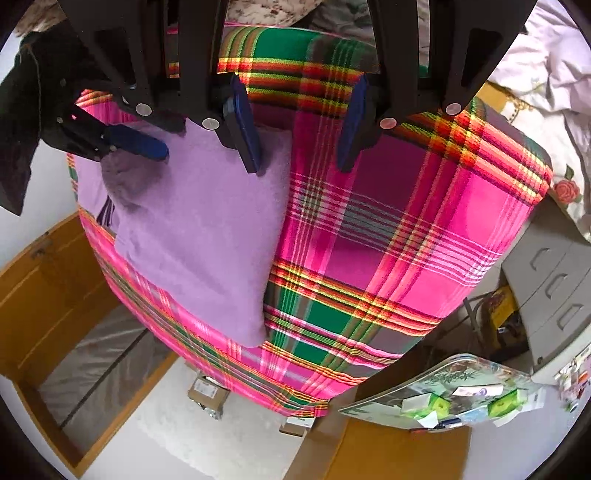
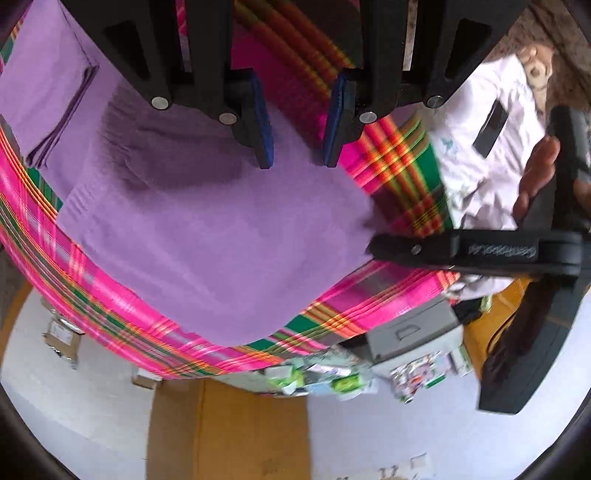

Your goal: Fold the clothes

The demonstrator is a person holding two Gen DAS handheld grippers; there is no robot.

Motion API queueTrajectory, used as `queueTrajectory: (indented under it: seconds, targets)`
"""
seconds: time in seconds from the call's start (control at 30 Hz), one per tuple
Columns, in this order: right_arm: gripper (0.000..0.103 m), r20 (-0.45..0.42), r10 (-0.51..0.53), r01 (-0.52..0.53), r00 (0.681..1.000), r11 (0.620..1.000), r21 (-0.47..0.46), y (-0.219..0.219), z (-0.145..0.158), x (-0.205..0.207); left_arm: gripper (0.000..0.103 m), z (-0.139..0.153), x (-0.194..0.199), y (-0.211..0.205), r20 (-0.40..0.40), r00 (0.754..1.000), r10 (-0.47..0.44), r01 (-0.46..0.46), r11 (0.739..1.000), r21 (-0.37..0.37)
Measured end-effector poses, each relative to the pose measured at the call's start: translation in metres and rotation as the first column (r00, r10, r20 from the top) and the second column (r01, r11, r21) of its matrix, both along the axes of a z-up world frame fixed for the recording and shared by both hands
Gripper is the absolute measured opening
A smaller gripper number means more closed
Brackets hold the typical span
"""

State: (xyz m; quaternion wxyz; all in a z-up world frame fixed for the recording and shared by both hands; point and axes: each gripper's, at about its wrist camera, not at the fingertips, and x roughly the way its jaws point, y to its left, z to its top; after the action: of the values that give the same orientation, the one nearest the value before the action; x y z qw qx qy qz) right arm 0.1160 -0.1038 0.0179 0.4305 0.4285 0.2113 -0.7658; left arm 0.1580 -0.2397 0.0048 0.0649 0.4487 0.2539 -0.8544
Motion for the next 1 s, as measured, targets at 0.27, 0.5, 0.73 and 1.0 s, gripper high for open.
queueTrajectory:
  seconds: [0.27, 0.5, 0.73, 1.0]
  targets:
    - [0.028, -0.034, 0.072, -0.074, 0.997, 0.995, -0.06, -0.016, 0.012, 0.013, 0.044, 0.001, 0.009, -0.014, -0.006, 0.999, 0.038, -0.038, 0.999, 0.03]
    - [0.044, -0.059, 0.076, -0.08, 0.995, 0.994, -0.074, -0.042, 0.001, 0.024, 0.044, 0.007, 0.01, -0.031, -0.04, 0.996, 0.079, -0.076, 0.993, 0.087]
    - [0.048, -0.154, 0.041, -0.044, 0.987, 0.999, -0.018, -0.069, -0.009, 0.03, 0.044, 0.011, -0.009, -0.038, -0.064, 0.997, 0.053, -0.044, 0.991, 0.126]
    - [0.046, -0.205, -0.009, 0.011, 0.979, 1.0, 0.01, -0.074, -0.014, 0.031, 0.055, 0.008, -0.049, -0.045, -0.091, 0.995, -0.027, 0.047, 0.974, 0.222]
